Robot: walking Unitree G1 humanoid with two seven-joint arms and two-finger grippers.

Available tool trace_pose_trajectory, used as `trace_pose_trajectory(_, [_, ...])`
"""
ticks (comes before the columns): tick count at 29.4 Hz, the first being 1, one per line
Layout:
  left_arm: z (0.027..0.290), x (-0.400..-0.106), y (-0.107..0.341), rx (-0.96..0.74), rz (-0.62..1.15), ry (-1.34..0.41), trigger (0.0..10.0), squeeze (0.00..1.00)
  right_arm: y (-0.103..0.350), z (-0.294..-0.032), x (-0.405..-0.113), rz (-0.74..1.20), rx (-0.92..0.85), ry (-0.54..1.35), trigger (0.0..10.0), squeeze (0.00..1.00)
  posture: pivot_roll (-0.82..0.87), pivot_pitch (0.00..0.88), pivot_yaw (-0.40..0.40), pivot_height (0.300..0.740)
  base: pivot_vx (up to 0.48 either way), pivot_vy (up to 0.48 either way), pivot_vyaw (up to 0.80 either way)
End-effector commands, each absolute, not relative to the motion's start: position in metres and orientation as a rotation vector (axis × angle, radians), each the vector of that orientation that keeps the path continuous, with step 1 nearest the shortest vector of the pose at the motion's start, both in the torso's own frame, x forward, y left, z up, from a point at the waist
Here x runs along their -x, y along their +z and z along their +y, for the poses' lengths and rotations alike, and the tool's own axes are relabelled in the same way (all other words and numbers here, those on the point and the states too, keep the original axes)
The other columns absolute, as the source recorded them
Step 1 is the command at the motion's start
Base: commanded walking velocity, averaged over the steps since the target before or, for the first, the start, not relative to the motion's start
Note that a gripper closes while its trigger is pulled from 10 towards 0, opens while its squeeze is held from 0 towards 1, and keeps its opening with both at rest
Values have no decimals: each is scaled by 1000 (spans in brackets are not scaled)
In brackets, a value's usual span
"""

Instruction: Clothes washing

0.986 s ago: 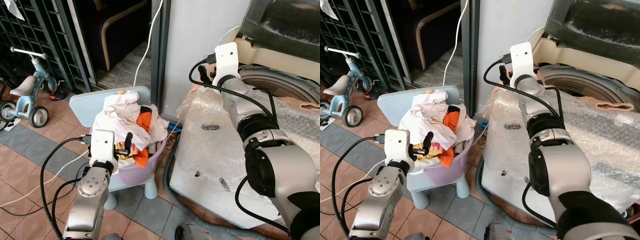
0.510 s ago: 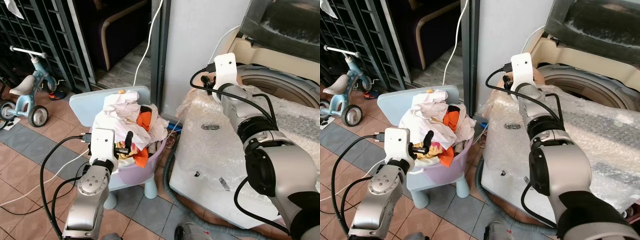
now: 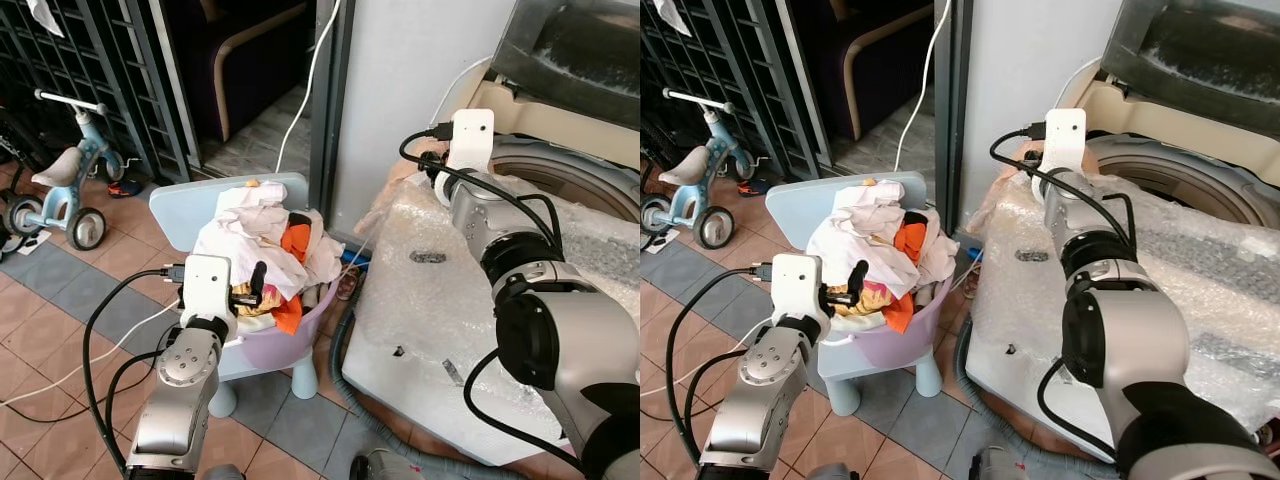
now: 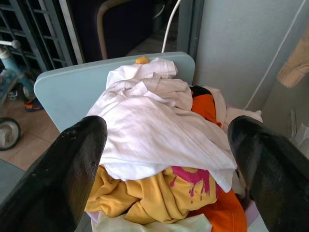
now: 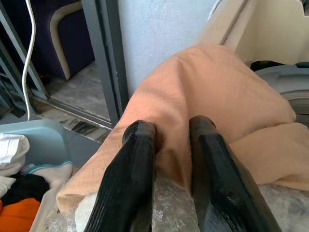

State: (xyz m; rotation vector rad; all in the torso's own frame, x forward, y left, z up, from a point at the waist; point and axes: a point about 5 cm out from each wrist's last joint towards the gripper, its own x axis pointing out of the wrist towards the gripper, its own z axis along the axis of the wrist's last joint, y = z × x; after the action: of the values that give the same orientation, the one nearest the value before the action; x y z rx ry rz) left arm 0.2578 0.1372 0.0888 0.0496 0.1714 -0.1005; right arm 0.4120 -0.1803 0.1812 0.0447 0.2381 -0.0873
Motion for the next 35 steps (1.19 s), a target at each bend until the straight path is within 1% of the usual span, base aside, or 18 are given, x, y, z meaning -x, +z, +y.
trace_pose_trajectory(1, [139,-259,90,-59,165,-101,10000,0,168,-201,-406,308,-79,-195,0,0,21,22,-19,740,0,0,0])
trace_pose_trajectory(3, [139,-259,90,-59,165,-97,10000,0,170,-228,-401,297,-109,-332,0,0,23,18,-19,740,0,0,0])
trace_pose_trajectory(6, [139,-259,90,-59,165,-95,10000,0,171,-247,-396,287,-107,-424,0,0,23,17,-19,740,0,0,0])
trace_pose_trajectory(7, [139,-259,89,-59,166,-95,10000,0,174,-263,-392,267,-109,-485,0,0,23,15,-18,740,0,0,0])
trace_pose_trajectory(12, [140,-259,89,-60,166,-95,10000,0,184,-291,-384,216,-90,-588,0,0,19,15,-14,740,0,0,0])
trace_pose_trajectory(13, [140,-259,89,-61,167,-97,10000,0,192,-309,-378,177,-61,-661,0,0,17,15,-11,740,0,0,0])
trace_pose_trajectory(16, [141,-259,89,-64,168,-99,10000,0,207,-337,-366,109,28,-778,0,0,17,13,-9,740,0,0,0])
trace_pose_trajectory(19, [141,-259,89,-66,168,-100,10000,0,217,-351,-358,65,103,-843,0,0,17,13,-9,740,0,0,0])
trace_pose_trajectory(21, [142,-259,89,-70,168,-102,10000,0,231,-361,-353,0,237,-880,0,0,16,11,-2,740,0,0,0])
trace_pose_trajectory(22, [142,-259,88,-72,168,-104,10000,0,234,-362,-353,-8,257,-874,1451,0,15,10,0,740,0,0,0])
trace_pose_trajectory(23, [142,-259,88,-74,169,-107,10000,0,235,-358,-356,-14,252,-828,10000,0,13,9,2,740,0,0,0])
trace_pose_trajectory(25, [142,-259,88,-76,169,-109,10000,0,234,-354,-358,-20,235,-783,10000,0,11,8,4,740,0,0,0])
trace_pose_trajectory(26, [141,-259,88,-77,169,-113,10000,0,233,-348,-362,-32,222,-736,10000,1000,12,6,6,740,0,0,0])
trace_pose_trajectory(27, [141,-259,88,-79,169,-115,10000,0,233,-344,-364,-41,215,-707,10000,1000,12,6,6,740,0,0,0])
trace_pose_trajectory(28, [141,-260,88,-82,168,-117,10000,0,230,-325,-375,-45,217,-577,10000,1000,13,4,7,740,0,0,0])
trace_pose_trajectory(30, [141,-259,88,-83,167,-115,10000,0,229,-318,-378,-43,233,-536,10000,1000,14,4,9,740,0,0,0])
trace_pose_trajectory(31, [142,-260,88,-73,176,-97,10000,0,228,-302,-385,-55,242,-437,10000,1000,14,4,7,740,0,0,0])
trace_pose_trajectory(35, [145,-261,87,-63,184,-65,10000,0,224,-283,-391,-60,302,-359,10000,1000,14,4,8,740,0,0,0])
